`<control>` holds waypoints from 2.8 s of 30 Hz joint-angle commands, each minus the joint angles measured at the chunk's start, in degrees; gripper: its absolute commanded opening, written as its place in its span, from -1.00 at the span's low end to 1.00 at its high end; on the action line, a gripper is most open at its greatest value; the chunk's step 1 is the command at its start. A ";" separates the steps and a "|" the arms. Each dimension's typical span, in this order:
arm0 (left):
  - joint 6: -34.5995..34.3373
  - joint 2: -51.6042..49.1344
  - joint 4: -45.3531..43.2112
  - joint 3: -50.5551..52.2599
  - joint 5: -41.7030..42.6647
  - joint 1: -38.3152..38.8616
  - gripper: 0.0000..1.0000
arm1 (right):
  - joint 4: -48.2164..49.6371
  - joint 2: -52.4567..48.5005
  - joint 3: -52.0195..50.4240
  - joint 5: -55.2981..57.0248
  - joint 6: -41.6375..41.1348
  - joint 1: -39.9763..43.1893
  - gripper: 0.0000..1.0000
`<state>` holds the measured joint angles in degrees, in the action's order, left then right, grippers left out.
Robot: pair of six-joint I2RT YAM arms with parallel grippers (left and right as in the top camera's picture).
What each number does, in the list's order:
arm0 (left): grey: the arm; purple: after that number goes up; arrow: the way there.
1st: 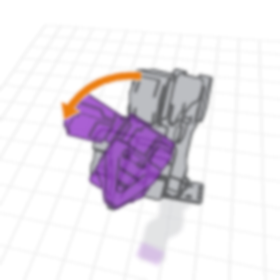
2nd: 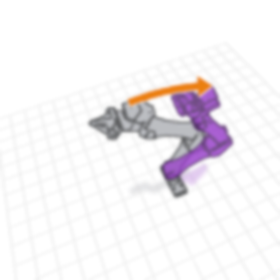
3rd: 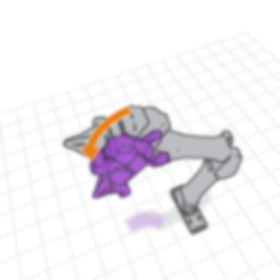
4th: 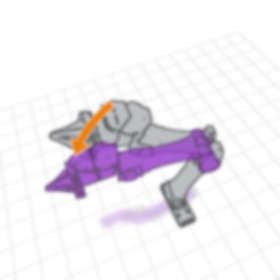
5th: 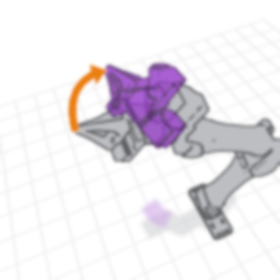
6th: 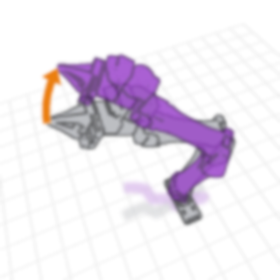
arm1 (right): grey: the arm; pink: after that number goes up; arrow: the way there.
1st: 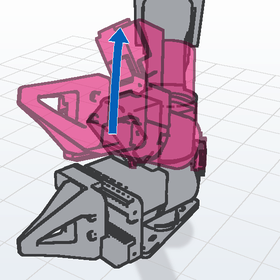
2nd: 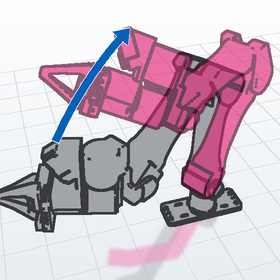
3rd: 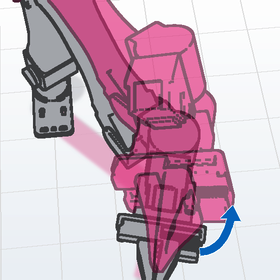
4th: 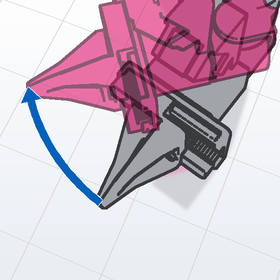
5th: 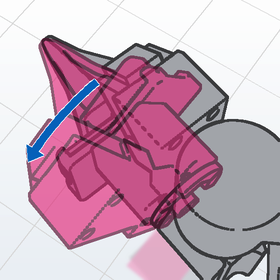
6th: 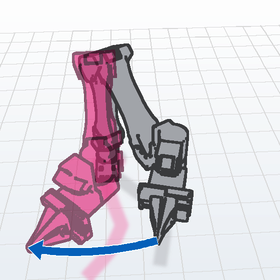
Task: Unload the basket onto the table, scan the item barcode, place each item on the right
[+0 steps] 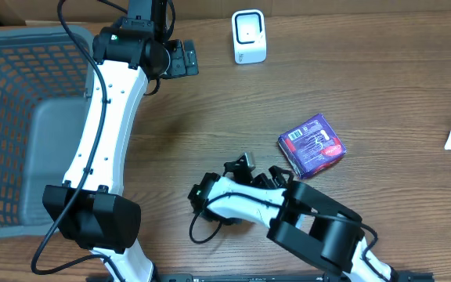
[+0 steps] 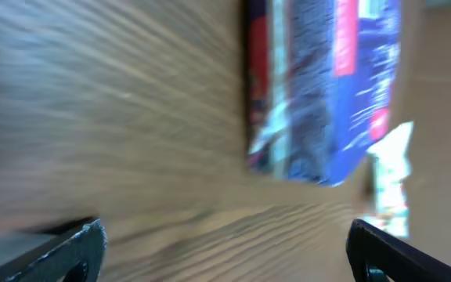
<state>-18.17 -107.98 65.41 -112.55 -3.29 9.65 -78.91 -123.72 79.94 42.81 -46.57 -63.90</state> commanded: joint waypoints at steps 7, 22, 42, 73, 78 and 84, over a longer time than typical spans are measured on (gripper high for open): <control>0.42 1.92 0.04 -0.96 -0.52 0.13 0.99 | 5.97 14.29 0.46 -26.80 -2.54 8.61 1.00; 0.42 1.92 0.04 -0.96 -0.52 0.13 0.99 | 4.74 38.62 0.26 -61.48 31.17 61.48 1.00; 0.42 1.92 0.04 -0.96 -0.52 0.13 1.00 | 41.44 36.57 -39.45 -86.97 49.18 85.96 1.00; 0.42 1.92 0.04 -0.96 -0.52 0.13 1.00 | 65.85 20.02 -40.76 -86.14 37.99 76.06 -0.40; 0.42 1.92 0.04 -0.96 -0.52 0.13 1.00 | 67.23 20.04 -40.74 -86.47 37.99 76.06 -0.86; 0.42 1.92 0.04 -0.96 -0.52 0.13 1.00 | 66.62 22.10 -39.65 -93.96 38.01 76.06 -0.92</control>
<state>-18.20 -107.98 65.39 -112.55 -3.29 9.65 -11.77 -102.28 40.27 -50.68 -9.39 12.34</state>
